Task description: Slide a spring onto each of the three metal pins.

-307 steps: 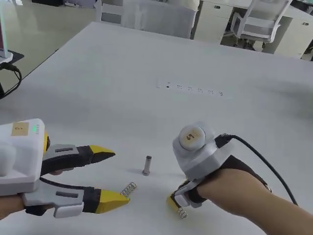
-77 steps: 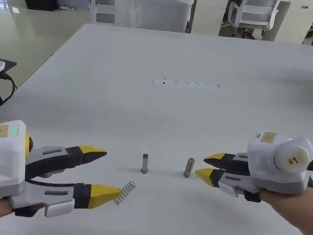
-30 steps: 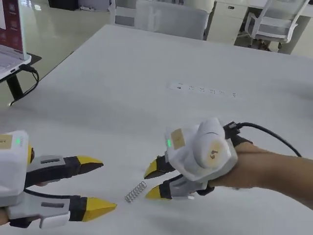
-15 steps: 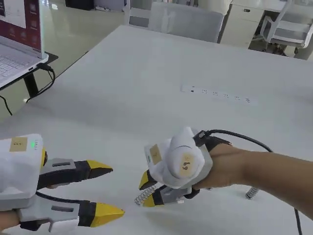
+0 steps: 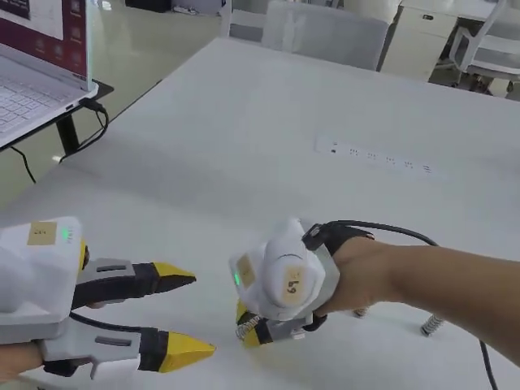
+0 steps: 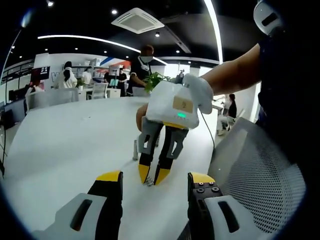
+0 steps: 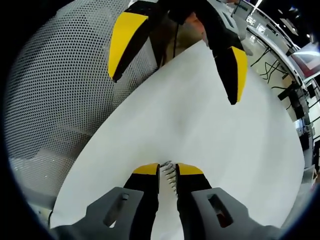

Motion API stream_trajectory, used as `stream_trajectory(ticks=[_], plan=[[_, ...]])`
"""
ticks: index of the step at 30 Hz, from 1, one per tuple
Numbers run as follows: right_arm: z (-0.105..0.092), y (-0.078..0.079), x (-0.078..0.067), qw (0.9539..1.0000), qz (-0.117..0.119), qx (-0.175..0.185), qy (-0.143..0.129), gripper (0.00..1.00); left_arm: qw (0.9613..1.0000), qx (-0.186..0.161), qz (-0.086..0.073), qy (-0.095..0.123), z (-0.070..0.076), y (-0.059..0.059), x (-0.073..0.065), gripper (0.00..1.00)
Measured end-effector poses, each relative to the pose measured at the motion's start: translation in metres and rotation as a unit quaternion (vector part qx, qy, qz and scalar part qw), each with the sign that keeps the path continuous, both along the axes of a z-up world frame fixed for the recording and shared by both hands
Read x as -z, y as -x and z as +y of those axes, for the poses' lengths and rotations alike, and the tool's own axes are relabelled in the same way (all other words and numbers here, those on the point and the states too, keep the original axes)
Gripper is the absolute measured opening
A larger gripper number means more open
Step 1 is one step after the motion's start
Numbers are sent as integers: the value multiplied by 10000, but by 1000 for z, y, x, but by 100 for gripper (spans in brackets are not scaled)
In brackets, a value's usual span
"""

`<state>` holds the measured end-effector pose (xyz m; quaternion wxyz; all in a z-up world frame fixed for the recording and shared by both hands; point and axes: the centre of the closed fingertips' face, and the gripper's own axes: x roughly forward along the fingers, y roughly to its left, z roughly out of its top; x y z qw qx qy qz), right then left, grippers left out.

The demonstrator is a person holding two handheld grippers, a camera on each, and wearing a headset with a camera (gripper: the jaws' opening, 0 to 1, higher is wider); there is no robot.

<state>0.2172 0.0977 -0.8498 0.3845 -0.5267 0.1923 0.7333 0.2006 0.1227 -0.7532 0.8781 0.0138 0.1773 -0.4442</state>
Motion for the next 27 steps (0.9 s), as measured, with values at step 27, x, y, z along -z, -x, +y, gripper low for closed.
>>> stream_trajectory(ticks=[27], plan=[[-1, -9, -2, 9986, -172, 440, 230, 8, 9999, -68, -22, 130, -4, -4, -5, 46]])
